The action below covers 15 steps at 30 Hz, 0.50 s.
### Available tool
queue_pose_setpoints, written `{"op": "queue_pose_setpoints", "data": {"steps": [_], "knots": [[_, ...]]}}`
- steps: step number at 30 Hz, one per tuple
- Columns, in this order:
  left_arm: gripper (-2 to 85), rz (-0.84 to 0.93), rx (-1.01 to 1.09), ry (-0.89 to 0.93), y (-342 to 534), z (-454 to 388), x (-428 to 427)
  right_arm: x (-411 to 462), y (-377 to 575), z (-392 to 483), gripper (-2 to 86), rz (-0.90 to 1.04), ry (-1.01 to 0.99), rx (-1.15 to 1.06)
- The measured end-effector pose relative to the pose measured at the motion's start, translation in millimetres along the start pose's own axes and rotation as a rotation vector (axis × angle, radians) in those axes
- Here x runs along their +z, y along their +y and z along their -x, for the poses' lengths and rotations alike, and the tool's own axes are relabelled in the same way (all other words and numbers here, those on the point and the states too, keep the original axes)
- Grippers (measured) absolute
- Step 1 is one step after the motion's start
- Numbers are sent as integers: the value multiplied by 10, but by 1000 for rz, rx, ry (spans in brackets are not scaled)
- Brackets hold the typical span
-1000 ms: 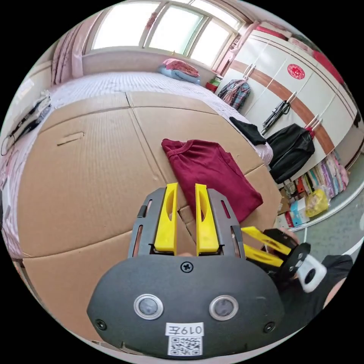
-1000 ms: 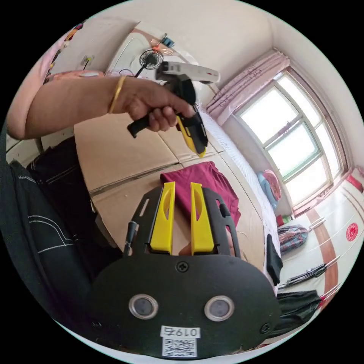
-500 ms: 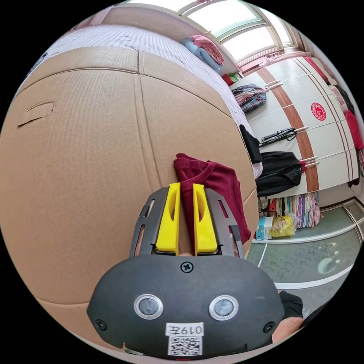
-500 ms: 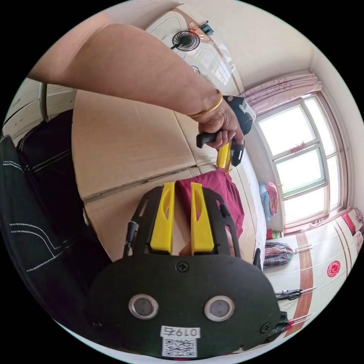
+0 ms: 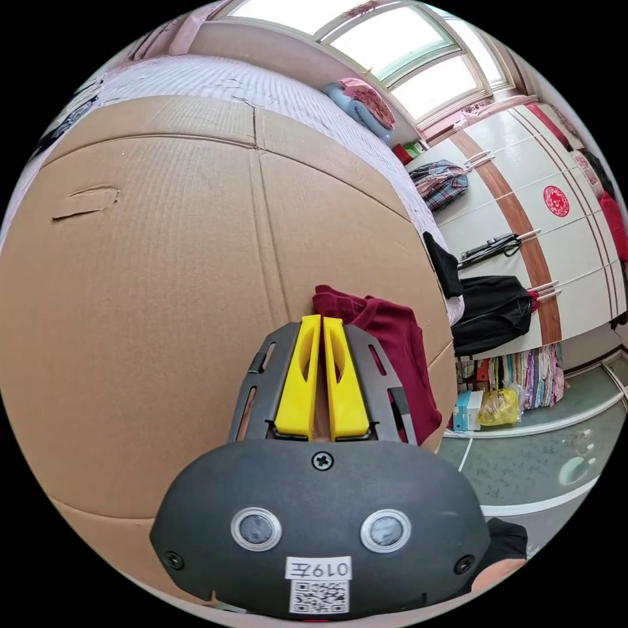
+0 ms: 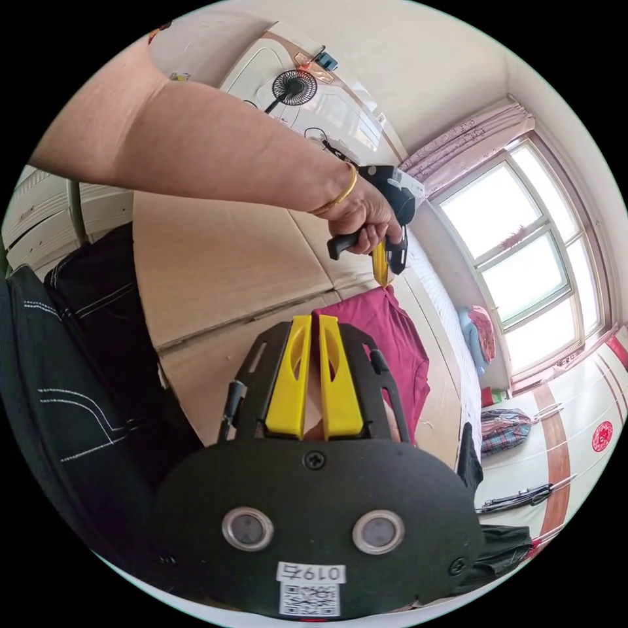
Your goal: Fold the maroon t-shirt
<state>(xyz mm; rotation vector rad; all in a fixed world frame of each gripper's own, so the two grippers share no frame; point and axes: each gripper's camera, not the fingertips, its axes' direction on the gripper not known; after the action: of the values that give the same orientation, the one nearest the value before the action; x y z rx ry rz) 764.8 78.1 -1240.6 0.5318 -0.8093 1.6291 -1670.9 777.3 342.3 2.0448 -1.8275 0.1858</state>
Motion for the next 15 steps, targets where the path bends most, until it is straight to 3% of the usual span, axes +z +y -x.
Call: {"op": "queue_pose_setpoints", "data": {"steps": [15], "knots": [[11,17,30,-101,47,-314,-94,-529,-1477,-419,32,-42,9,-11]]}}
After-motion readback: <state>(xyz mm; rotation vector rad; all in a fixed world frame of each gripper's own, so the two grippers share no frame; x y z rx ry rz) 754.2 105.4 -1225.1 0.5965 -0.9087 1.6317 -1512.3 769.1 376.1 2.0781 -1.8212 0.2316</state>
